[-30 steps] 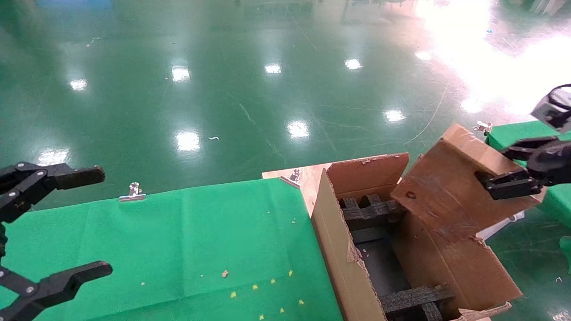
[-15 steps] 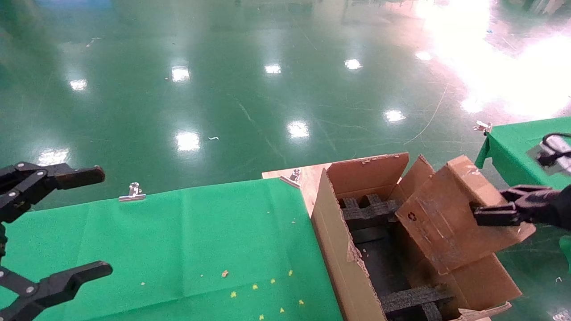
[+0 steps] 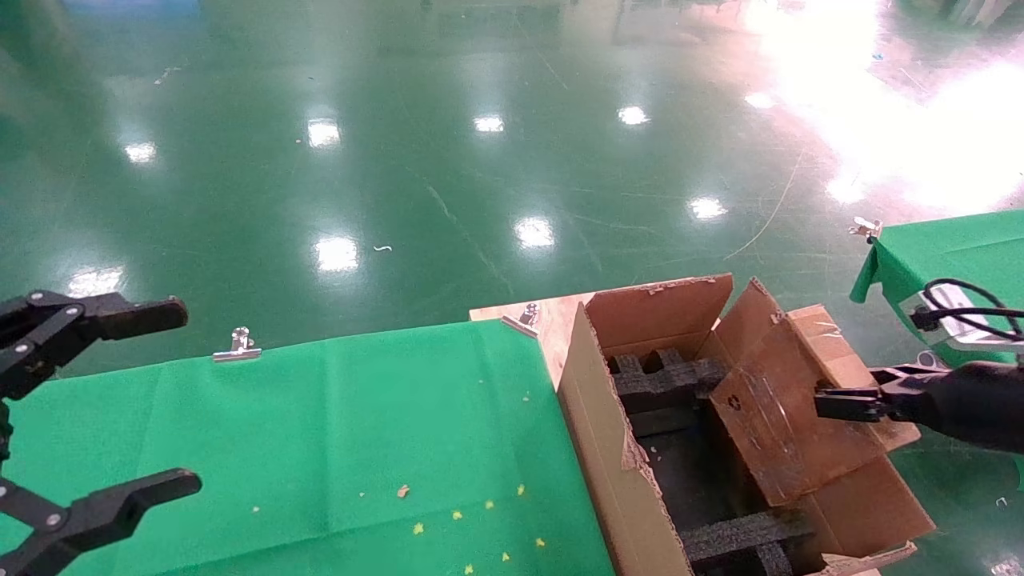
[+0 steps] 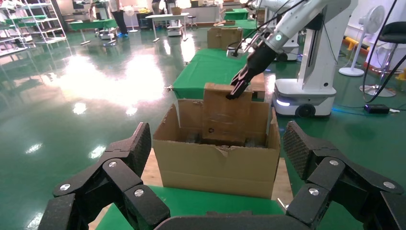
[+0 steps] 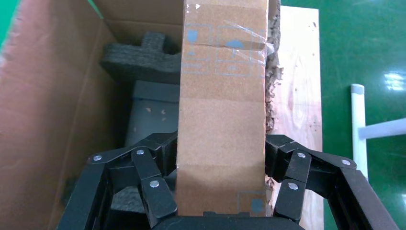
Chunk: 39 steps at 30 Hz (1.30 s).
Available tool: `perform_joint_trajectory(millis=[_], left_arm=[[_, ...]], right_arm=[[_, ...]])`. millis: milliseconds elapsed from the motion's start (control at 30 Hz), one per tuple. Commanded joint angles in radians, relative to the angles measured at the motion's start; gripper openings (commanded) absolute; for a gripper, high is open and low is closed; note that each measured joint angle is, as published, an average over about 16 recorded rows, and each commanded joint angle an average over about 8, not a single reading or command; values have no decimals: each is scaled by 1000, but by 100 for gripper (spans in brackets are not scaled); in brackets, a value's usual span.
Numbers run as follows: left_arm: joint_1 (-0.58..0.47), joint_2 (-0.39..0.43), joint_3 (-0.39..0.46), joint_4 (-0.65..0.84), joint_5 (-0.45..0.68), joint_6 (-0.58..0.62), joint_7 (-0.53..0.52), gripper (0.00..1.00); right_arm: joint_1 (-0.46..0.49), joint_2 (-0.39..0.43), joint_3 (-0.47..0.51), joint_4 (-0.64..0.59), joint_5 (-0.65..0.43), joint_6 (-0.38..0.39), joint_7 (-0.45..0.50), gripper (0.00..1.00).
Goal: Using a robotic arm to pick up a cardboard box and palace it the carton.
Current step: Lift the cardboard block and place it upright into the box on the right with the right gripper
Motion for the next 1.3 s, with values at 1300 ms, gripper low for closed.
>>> perform_joint_trajectory(millis=[1300], left_arm=[[0,0,0,0,0,0,0,100]], right_arm=[[-274,-344,-156,-198,-82,312,302,0]])
